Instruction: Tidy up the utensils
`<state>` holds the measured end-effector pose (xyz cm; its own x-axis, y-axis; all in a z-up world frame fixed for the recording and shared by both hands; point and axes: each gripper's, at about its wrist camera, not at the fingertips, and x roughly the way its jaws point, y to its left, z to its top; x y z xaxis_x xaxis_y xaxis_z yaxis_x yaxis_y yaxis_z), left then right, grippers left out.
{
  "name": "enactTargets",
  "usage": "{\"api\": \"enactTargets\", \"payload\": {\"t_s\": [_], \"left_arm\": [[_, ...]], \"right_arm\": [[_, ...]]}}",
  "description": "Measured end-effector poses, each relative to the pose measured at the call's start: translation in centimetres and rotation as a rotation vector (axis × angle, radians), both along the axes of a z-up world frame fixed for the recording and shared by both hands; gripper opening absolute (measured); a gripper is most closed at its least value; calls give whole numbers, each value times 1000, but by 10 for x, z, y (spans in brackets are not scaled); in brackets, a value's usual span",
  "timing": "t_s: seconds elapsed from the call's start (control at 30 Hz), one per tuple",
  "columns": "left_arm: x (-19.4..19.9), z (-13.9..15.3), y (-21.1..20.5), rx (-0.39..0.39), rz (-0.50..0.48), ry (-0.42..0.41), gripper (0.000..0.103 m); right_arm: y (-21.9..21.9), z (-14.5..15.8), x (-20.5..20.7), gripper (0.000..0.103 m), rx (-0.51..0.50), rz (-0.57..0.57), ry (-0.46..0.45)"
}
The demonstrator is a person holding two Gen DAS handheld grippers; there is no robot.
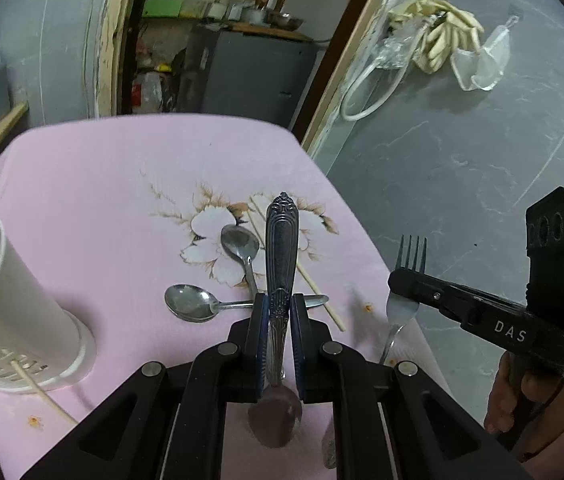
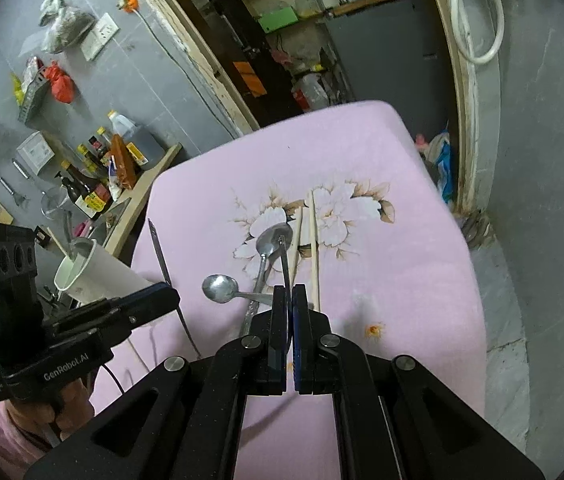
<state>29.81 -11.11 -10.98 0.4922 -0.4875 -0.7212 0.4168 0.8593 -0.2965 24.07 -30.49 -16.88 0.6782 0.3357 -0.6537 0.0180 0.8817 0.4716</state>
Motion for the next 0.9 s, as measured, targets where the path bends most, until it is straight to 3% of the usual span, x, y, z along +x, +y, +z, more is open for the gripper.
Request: {"api": "enactTargets", "payload": {"t_s": [0.17, 0.23, 0.37, 0.67, 0.9], "left_arm": [[-13, 19, 9, -18, 2, -79, 10], [-16, 26, 16, -30, 6, -108, 2], [-16, 36, 23, -43, 10, -150, 1], [-13, 17, 35, -28, 37, -86, 1], [2, -21, 22, 54, 35, 24, 5]], "right_arm": [[5, 24, -17, 2, -38, -17, -64], [9, 35, -22, 2, -56, -19, -85], [17, 49, -27, 2, -82, -19, -104], [15, 44, -38, 2, -86, -40, -74], [-3, 26, -40, 3, -63, -74, -37]]}}
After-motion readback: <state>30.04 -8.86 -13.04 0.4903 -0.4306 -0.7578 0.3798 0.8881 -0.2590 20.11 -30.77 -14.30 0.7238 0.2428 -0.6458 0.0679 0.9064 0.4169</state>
